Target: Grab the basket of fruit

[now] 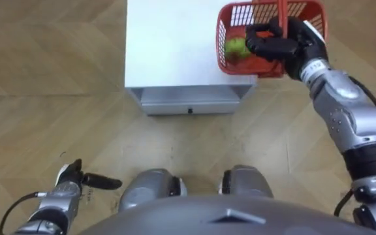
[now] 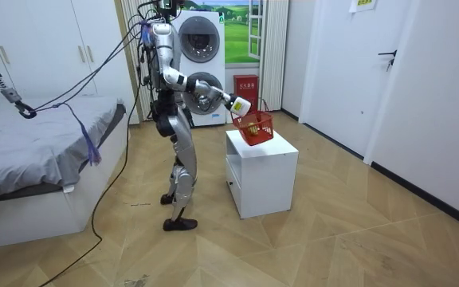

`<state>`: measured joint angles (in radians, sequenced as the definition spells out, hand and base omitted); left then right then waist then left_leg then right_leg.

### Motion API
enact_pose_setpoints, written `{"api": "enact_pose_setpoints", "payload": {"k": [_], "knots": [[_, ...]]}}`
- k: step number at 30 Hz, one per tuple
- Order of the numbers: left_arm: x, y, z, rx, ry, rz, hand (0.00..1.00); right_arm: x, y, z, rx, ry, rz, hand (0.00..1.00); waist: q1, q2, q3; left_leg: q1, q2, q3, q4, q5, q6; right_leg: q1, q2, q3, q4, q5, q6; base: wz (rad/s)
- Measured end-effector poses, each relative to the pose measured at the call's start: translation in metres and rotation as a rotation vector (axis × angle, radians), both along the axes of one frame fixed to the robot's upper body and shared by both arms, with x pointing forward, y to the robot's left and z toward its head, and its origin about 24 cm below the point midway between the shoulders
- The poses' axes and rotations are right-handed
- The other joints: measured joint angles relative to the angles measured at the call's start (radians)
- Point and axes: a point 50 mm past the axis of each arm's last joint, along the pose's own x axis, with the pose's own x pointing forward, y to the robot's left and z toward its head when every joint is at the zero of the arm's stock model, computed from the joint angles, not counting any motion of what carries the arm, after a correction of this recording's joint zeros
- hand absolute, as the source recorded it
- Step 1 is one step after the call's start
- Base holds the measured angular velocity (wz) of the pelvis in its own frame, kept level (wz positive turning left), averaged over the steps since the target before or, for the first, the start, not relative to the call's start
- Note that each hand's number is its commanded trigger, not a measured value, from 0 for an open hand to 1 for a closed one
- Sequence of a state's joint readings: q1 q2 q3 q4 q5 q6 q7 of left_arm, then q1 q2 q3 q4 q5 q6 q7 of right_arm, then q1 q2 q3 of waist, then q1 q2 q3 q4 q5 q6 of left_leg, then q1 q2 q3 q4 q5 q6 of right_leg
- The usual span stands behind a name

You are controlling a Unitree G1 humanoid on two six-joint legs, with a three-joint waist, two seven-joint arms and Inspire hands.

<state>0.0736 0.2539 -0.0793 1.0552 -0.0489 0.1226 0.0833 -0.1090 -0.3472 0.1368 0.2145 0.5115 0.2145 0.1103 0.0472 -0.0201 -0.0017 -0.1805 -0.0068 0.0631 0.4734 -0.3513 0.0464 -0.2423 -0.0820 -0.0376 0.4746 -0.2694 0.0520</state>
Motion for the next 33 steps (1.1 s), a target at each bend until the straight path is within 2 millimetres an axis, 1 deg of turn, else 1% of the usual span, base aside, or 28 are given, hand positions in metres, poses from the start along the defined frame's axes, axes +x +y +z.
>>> {"api": "enact_pose_setpoints", "payload": {"k": [1,2,4,5,7,9,10,11,12,13,14,15,16,17,18,19,20,21,22,23,25,26,27,28,29,33], "knots": [[-0.002,0.001,0.000,0.002,0.003,0.002,0.00,-0.004,0.002,0.003,0.003,-0.014,0.009,1.00,-0.004,-0.006,0.0001,0.042,0.008,-0.006,-0.070,0.026,-0.013,0.046,0.016,-0.019,-0.067,0.022,-0.012,0.18],[-0.004,0.001,-0.001,0.000,0.011,0.004,0.00,-0.005,0.005,0.008,0.007,-0.038,0.024,1.00,-0.013,-0.012,-0.0003,0.081,0.013,-0.010,-0.131,0.051,-0.021,0.082,0.026,-0.024,-0.115,0.035,-0.017,0.18],[-0.005,-0.002,-0.001,-0.017,0.008,0.000,0.00,-0.003,0.009,0.018,0.012,-0.082,0.043,1.00,-0.013,-0.014,-0.0014,0.115,0.021,-0.010,-0.184,0.071,-0.034,0.111,0.037,-0.026,-0.160,0.043,-0.028,0.04],[-0.008,-0.003,-0.001,-0.023,0.011,-0.001,0.00,-0.002,0.011,0.022,0.015,-0.101,0.051,1.00,-0.013,-0.015,-0.0023,0.134,0.027,-0.011,-0.208,0.078,-0.040,0.131,0.045,-0.027,-0.181,0.047,-0.033,0.00],[-0.010,-0.003,-0.001,-0.026,0.009,-0.002,0.00,-0.002,0.014,0.027,0.017,-0.120,0.058,1.00,-0.014,-0.016,-0.0033,0.161,0.035,-0.014,-0.240,0.086,-0.047,0.154,0.056,-0.022,-0.203,0.050,-0.037,0.00],[-0.010,-0.005,-0.001,-0.032,0.000,-0.005,0.00,-0.001,0.015,0.031,0.019,-0.137,0.064,1.00,-0.014,-0.015,-0.0037,0.179,0.041,-0.020,-0.255,0.091,-0.049,0.170,0.064,-0.021,-0.212,0.052,-0.042,0.00],[-0.009,-0.006,-0.001,-0.035,-0.007,-0.007,0.00,-0.001,0.017,0.033,0.023,-0.146,0.069,1.00,-0.015,-0.015,-0.0039,0.185,0.044,-0.020,-0.251,0.091,-0.049,0.179,0.066,-0.020,-0.216,0.055,-0.047,0.06],[-0.010,-0.006,-0.001,-0.039,-0.004,-0.008,0.00,-0.001,0.019,0.033,0.029,-0.149,0.070,1.00,-0.018,-0.021,-0.0014,0.171,0.044,-0.012,-0.212,0.091,-0.050,0.200,0.057,-0.004,-0.225,0.061,-0.053,0.20],[-0.008,-0.006,-0.001,-0.040,-0.008,-0.010,0.00,-0.001,0.019,0.033,0.032,-0.148,0.067,1.00,-0.026,-0.034,0.0046,0.141,0.031,-0.005,-0.164,0.079,-0.061,0.219,0.043,0.033,-0.241,0.063,-0.055,0.59],[-0.001,-0.009,0.000,-0.049,-0.027,-0.024,0.00,-0.001,0.017,0.034,0.033,-0.153,0.058,1.00,-0.038,-0.051,0.0031,0.070,-0.002,-0.009,-0.181,0.084,-0.052,0.231,0.022,0.110,-0.263,0.063,-0.054,0.83],[0.009,-0.013,0.003,-0.053,-0.056,-0.050,0.00,0.000,0.014,0.035,0.027,-0.159,0.042,1.00,-0.033,-0.060,-0.0011,0.002,-0.016,0.006,-0.227,0.174,-0.007,0.219,0.008,0.121,-0.262,0.054,-0.038,0.61],[0.009,-0.013,0.003,-0.050,-0.056,-0.055,0.00,-0.001,0.015,0.033,0.024,-0.149,0.042,1.00,-0.015,-0.068,-0.0143,0.004,-0.020,0.025,-0.229,0.192,-0.003,0.205,0.001,0.115,-0.260,0.050,-0.021,0.15],[0.010,-0.017,0.002,-0.055,-0.049,-0.066,0.00,0.000,0.016,0.033,0.024,-0.148,0.054,1.00,0.014,-0.063,-0.0110,0.017,-0.019,0.027,-0.231,0.197,0.004,0.191,0.001,0.062,-0.252,0.050,0.003,-0.36],[0.008,-0.018,0.000,-0.056,-0.039,-0.067,0.00,-0.001,0.018,0.033,0.030,-0.146,0.066,1.00,0.041,-0.048,-0.0052,0.042,-0.012,-0.026,-0.241,0.196,0.003,0.181,0.026,0.034,-0.258,0.046,-0.010,-0.35],[0.006,-0.019,0.000,-0.057,-0.031,-0.064,0.00,-0.001,0.019,0.033,0.031,-0.149,0.070,1.00,0.048,-0.033,-0.0031,0.050,-0.003,-0.061,-0.247,0.196,0.003,0.164,0.046,0.027,-0.265,0.049,-0.019,-0.33],[0.001,-0.018,-0.001,-0.053,-0.014,-0.064,0.00,-0.001,0.020,0.037,0.031,-0.167,0.074,1.00,0.048,-0.013,-0.0008,0.067,0.012,-0.109,-0.263,0.197,0.000,0.117,0.081,0.005,-0.301,0.080,-0.059,-0.12],[-0.004,-0.015,-0.002,-0.044,0.006,-0.068,0.00,-0.001,0.023,0.041,0.030,-0.183,0.081,1.00,0.043,-0.011,0.0018,0.092,0.008,-0.101,-0.281,0.194,-0.007,0.084,0.082,-0.032,-0.340,0.162,-0.069,0.00],[-0.007,-0.015,-0.003,-0.045,0.015,-0.066,0.00,-0.002,0.023,0.041,0.028,-0.185,0.079,1.00,0.036,-0.007,0.0069,0.114,0.004,-0.096,-0.291,0.188,-0.017,0.069,0.076,-0.048,-0.324,0.228,-0.093,0.26],[-0.012,-0.017,-0.004,-0.053,0.027,-0.061,0.00,-0.004,0.021,0.037,0.027,-0.168,0.063,1.00,0.026,0.003,-0.0057,0.150,0.014,-0.083,-0.317,0.188,-0.027,0.096,0.076,-0.074,-0.302,0.223,-0.083,0.21],[-0.013,-0.018,-0.004,-0.058,0.028,-0.059,0.00,-0.005,0.023,0.037,0.030,-0.169,0.067,1.00,0.028,0.005,-0.0016,0.170,0.021,-0.056,-0.326,0.189,-0.028,0.116,0.083,-0.082,-0.309,0.223,-0.084,0.15],[-0.006,-0.018,-0.003,-0.057,0.007,-0.066,0.00,-0.005,0.028,0.036,0.046,-0.170,0.083,1.00,0.028,-0.001,0.0036,0.173,0.026,-0.045,-0.330,0.189,-0.028,0.121,0.087,-0.086,-0.308,0.222,-0.086,0.09],[-0.001,-0.019,-0.001,-0.059,-0.007,-0.072,0.00,-0.006,0.035,0.035,0.057,-0.165,0.105,1.00,0.030,-0.012,0.0077,0.170,0.024,-0.041,-0.331,0.188,-0.029,0.116,0.088,-0.089,-0.307,0.217,-0.093,0.08],[0.001,-0.019,-0.001,-0.060,-0.011,-0.074,0.00,-0.007,0.039,0.033,0.062,-0.159,0.120,1.00,0.031,-0.017,0.0071,0.168,0.023,-0.040,-0.331,0.185,-0.029,0.113,0.088,-0.089,-0.307,0.214,-0.097,-0.04],[0.002,-0.020,-0.001,-0.066,-0.017,-0.077,0.00,-0.009,0.047,0.030,0.074,-0.148,0.151,1.00,0.033,-0.025,0.0051,0.159,0.016,-0.037,-0.329,0.180,-0.029,0.106,0.088,-0.090,-0.305,0.212,-0.099,-0.07],[0.004,-0.021,0.000,-0.072,-0.022,-0.080,0.00,-0.011,0.053,0.028,0.087,-0.137,0.179,1.00,0.035,-0.029,0.0043,0.155,0.014,-0.037,-0.327,0.180,-0.029,0.105,0.093,-0.090,-0.304,0.213,-0.099,-0.05],[0.002,-0.021,-0.001,-0.077,-0.016,-0.080,0.00,-0.014,0.061,0.025,0.101,-0.118,0.228,1.00,0.044,-0.030,0.0016,0.157,0.012,-0.036,-0.321,0.176,-0.027,0.110,0.093,-0.088,-0.301,0.214,-0.097,0.00]]}}
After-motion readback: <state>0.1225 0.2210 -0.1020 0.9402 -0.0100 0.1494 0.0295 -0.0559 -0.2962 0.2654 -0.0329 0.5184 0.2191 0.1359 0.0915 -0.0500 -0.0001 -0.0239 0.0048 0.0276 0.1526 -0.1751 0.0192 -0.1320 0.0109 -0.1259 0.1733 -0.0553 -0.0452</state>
